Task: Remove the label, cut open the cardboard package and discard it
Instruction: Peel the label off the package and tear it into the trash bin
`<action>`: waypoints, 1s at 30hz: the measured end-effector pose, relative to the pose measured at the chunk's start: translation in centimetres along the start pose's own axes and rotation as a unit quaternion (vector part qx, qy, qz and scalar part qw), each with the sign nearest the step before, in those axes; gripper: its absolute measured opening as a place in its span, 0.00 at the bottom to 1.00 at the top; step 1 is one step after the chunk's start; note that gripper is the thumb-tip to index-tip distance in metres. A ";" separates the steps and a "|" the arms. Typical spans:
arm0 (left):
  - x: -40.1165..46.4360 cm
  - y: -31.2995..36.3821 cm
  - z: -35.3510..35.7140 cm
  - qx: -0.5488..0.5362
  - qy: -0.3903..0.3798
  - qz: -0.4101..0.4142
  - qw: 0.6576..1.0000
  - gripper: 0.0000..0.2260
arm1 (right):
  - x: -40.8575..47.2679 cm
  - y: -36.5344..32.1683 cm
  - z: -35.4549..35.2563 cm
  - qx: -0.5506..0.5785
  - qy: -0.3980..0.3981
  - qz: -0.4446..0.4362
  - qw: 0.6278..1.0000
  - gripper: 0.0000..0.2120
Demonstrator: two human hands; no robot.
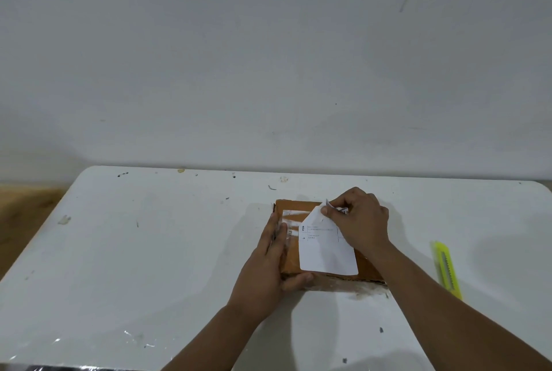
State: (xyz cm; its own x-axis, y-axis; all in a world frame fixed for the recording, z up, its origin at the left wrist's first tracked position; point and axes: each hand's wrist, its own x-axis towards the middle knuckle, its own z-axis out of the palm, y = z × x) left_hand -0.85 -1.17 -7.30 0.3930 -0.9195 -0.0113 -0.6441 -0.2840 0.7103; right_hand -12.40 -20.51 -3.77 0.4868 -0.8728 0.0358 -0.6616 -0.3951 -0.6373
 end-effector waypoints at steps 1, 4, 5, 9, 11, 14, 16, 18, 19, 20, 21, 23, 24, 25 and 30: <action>0.0 0.0 0.0 0.003 -0.001 0.001 1.000 0.48 | 0.0 0.0 0.0 0.010 0.001 -0.003 1.000 0.07; -0.1 -0.1 0.1 0.007 -0.004 -0.010 1.000 0.49 | 0.0 0.5 -0.3 0.071 -0.010 -0.004 0.997 0.08; -0.1 0.0 0.1 0.009 -0.004 -0.011 1.000 0.50 | 0.0 0.6 -0.4 0.089 -0.019 -0.004 0.996 0.08; 0.0 -0.3 0.1 0.004 -0.002 -0.003 1.000 0.50 | 0.0 0.6 -1.2 0.169 -0.049 -0.002 0.984 0.11; 0.0 -0.4 0.1 0.005 0.000 0.000 1.000 0.50 | -0.1 0.7 -1.5 0.217 -0.067 0.008 0.974 0.13; 0.0 -0.4 0.1 0.004 0.000 -0.003 1.000 0.50 | 0.0 1.0 -2.0 0.268 -0.091 0.025 0.959 0.12; 0.0 -0.3 0.2 0.001 -0.002 -0.006 1.000 0.49 | 0.2 1.1 -2.2 0.284 -0.105 0.034 0.952 0.13; 0.0 -0.4 0.3 0.006 -0.002 -0.007 1.000 0.48 | 0.3 1.1 -2.3 0.290 -0.118 0.040 0.949 0.12; 0.0 -0.4 0.4 0.009 -0.001 -0.006 1.000 0.48 | 0.3 1.1 -2.2 0.282 -0.120 0.040 0.951 0.12; 0.0 -0.5 0.4 0.011 -0.001 -0.005 1.000 0.48 | 0.4 1.1 -2.2 0.270 -0.121 0.043 0.954 0.13; 0.0 -0.5 0.4 0.013 -0.002 -0.004 1.000 0.48 | 0.3 1.0 -2.1 0.254 -0.122 0.045 0.958 0.14; 0.0 -0.5 0.3 0.014 -0.004 -0.003 1.000 0.48 | 0.5 0.4 -2.0 0.208 -0.119 0.052 0.970 0.20; 0.1 -0.4 0.2 0.015 -0.003 -0.002 1.000 0.48 | 0.7 0.0 -1.8 0.158 -0.114 0.053 0.979 0.22; 0.0 -0.3 0.2 0.015 -0.003 -0.001 1.000 0.48 | 0.9 -0.4 -1.6 0.089 -0.101 0.050 0.990 0.23; 0.0 -0.1 0.1 0.012 0.003 0.003 1.000 0.48 | 0.2 -1.7 -0.7 -0.040 -0.054 0.026 0.997 0.13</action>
State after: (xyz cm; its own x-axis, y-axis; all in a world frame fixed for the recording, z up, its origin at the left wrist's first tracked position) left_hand -0.82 -1.17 -7.40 0.3939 -0.9192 -0.0027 -0.6622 -0.2858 0.6927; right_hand -11.59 -20.21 -2.17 0.5061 -0.8587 -0.0808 -0.7287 -0.3756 -0.5726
